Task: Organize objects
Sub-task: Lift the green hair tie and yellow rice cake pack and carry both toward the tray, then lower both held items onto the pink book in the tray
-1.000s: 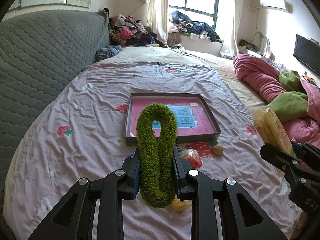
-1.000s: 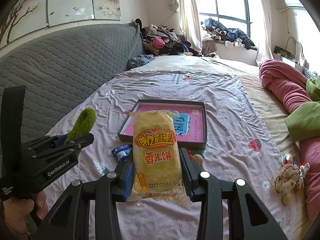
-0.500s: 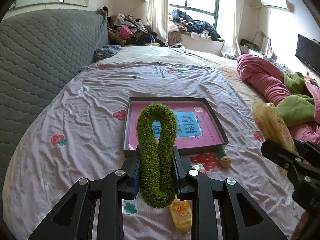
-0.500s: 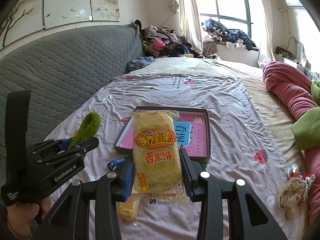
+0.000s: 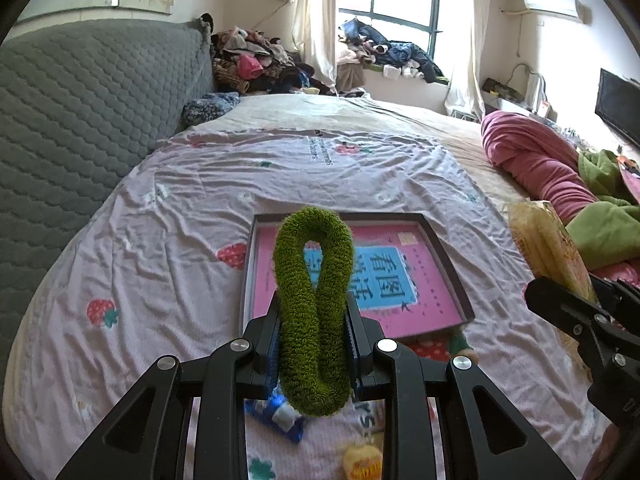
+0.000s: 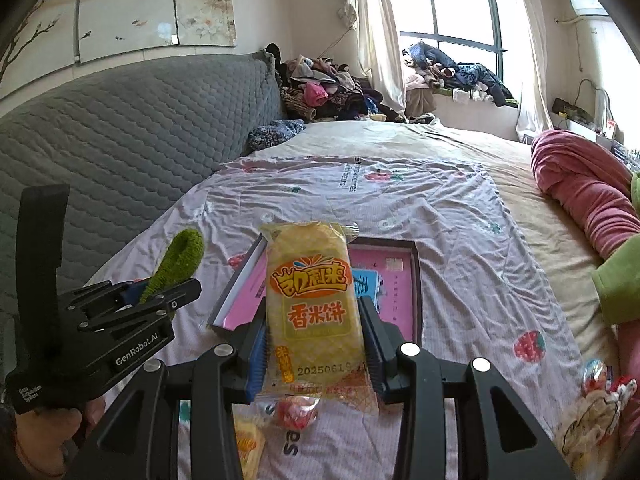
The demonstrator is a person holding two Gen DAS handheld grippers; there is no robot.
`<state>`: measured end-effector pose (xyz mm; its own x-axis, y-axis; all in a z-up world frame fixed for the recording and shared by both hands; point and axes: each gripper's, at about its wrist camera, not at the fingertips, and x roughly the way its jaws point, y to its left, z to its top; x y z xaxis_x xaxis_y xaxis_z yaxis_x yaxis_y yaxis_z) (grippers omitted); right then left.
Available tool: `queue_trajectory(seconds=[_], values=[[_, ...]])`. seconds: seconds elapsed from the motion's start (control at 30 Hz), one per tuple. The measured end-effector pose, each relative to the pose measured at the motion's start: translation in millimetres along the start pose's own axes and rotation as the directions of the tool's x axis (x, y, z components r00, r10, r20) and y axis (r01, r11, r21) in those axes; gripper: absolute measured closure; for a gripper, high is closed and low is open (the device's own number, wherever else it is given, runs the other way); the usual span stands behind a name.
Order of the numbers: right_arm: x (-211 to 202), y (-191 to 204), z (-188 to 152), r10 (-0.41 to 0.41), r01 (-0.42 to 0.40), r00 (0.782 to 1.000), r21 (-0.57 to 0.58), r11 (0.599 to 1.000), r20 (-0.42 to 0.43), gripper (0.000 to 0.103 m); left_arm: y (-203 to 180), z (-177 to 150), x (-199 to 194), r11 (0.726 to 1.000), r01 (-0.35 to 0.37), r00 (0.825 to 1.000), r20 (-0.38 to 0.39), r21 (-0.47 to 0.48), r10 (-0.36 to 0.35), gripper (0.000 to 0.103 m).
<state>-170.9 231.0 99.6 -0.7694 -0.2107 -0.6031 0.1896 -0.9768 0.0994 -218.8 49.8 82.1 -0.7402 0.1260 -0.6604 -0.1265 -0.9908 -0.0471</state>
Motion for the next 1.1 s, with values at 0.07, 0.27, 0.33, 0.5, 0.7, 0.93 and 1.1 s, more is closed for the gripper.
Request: queue_trajectory(seconds=[0.07,0.27,0.33,0.5,0.7,0.93,1.1], values=[[7.1,-1.4,5.7,-0.001,0.001,1.000,-0.002,1.000,0.001,0.062,-0.5,7.7,7.0,1.000,-0.005,1.000,0.005,0.003,0.005,0.076],[28.6,-1.2,21.5,0.010,-0.010,1.000,-0.008,1.000,0.015,0.062,-1.0,23.0,28.1,1.000,-0.011,1.000,0.008,0.003,0.011,0.076],[37.3,-0.5,25.6,0.016,-0.016,1.000,-0.008,1.000,0.016,0.062,-0.1,27.8,37.0,1.000,-0.012,1.000,0.003,0.001,0.012,0.076],[59.3,-4.7,37.2,0.012,-0.012,1.000,-0.008,1.000,0.025,0.062,3.0,39.3,58.8,1.000,-0.019,1.000,-0.009,0.003,0.019,0.076],[80.0,-11.4,49.8,0.000,0.000,0.999,-0.012,1.000,0.036,0.062,6.5,53.6,84.5,1.000,-0.026,1.000,-0.009,-0.004,0.026,0.076],[109.2,-14.7,54.7,0.001,0.000,0.999,-0.021,1.000,0.034,0.062,7.1,57.0,122.4,0.999,-0.039,0.999,-0.029,0.002,0.039,0.076],[131.5,-19.6,52.4,0.013,-0.013,1.000,-0.007,1.000,0.027,0.062,8.2,52.9,152.6,0.999,-0.040,0.998,-0.057,-0.011,0.039,0.076]])
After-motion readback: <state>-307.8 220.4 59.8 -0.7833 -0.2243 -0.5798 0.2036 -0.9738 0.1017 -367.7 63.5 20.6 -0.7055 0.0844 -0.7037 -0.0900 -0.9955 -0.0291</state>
